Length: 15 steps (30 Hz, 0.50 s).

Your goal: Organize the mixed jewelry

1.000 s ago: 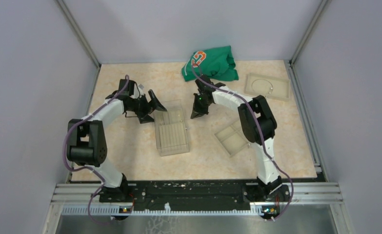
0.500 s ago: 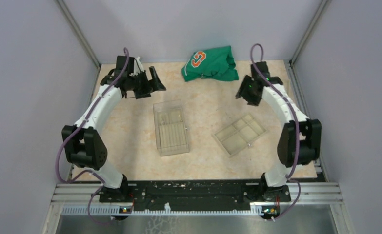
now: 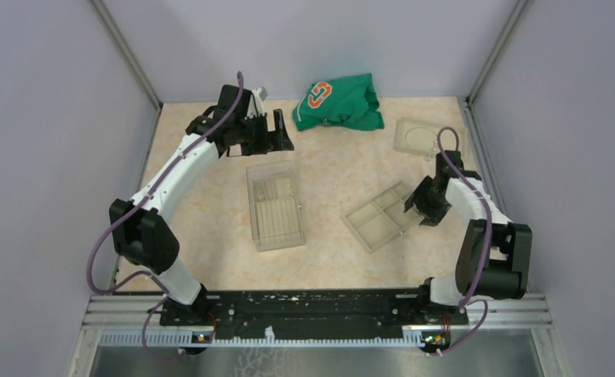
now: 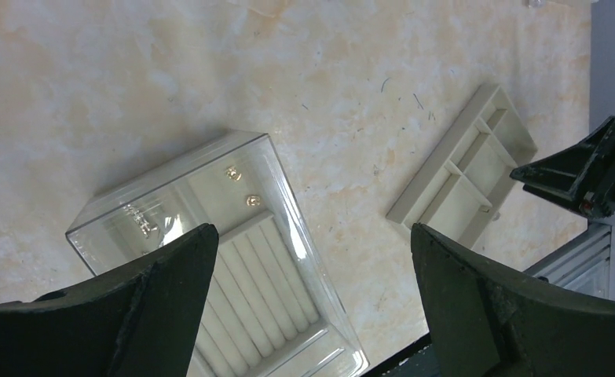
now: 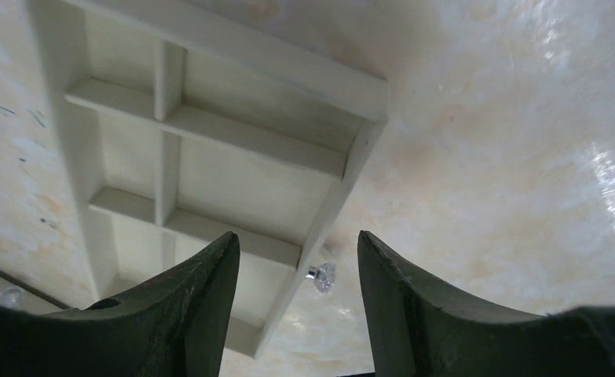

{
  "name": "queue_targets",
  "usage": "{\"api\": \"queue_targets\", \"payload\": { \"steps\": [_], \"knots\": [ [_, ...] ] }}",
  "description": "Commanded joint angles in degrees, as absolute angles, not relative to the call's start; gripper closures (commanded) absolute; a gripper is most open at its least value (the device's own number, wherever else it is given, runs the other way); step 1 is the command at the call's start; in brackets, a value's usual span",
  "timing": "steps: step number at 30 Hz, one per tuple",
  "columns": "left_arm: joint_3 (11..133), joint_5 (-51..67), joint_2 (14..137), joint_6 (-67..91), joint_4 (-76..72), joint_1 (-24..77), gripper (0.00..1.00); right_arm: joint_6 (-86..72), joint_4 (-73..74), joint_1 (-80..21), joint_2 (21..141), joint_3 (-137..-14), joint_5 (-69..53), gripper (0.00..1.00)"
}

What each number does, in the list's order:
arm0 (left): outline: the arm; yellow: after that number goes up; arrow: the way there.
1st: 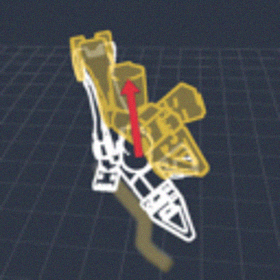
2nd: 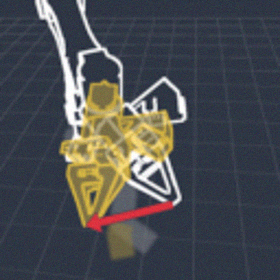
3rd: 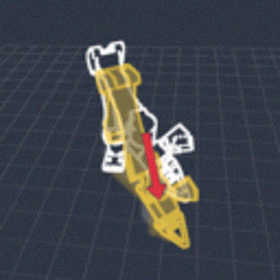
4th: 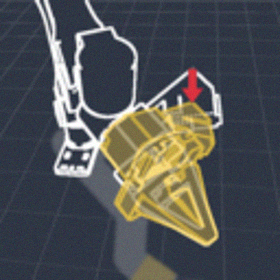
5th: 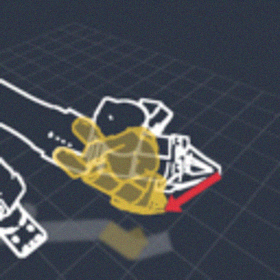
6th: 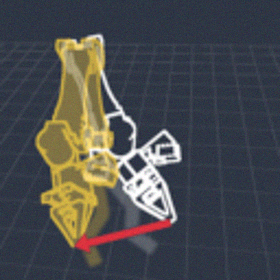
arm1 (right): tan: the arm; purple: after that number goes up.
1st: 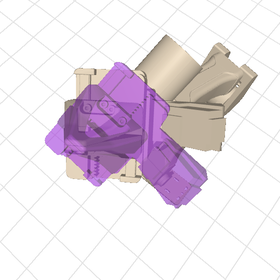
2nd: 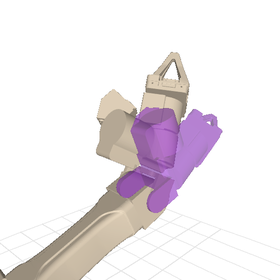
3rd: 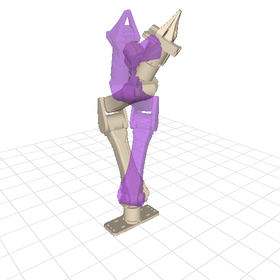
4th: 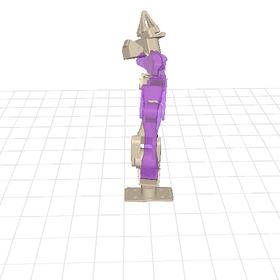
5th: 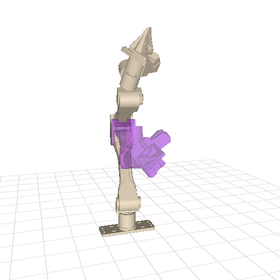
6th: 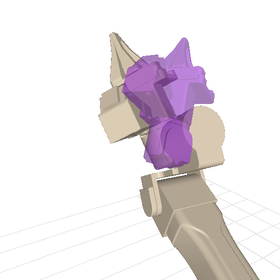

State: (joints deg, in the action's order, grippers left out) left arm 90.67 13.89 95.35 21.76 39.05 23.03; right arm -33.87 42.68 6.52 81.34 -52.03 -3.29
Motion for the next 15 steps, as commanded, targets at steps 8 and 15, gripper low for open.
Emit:
{"api": "queue_targets", "payload": {
  "steps": [8,15],
  "knots": [
    [91.26,11.89,96.41,21.25,37.2,22.94,0.02,-35.46,36.55,6.47,80.72,-45.5,-5.6,0.65],
    [92.37,8.73,96.83,21.97,39.6,22.76,0.02,-32.78,35.64,5.73,82.54,-46.55,-2.76,0.83]
  ]
}}
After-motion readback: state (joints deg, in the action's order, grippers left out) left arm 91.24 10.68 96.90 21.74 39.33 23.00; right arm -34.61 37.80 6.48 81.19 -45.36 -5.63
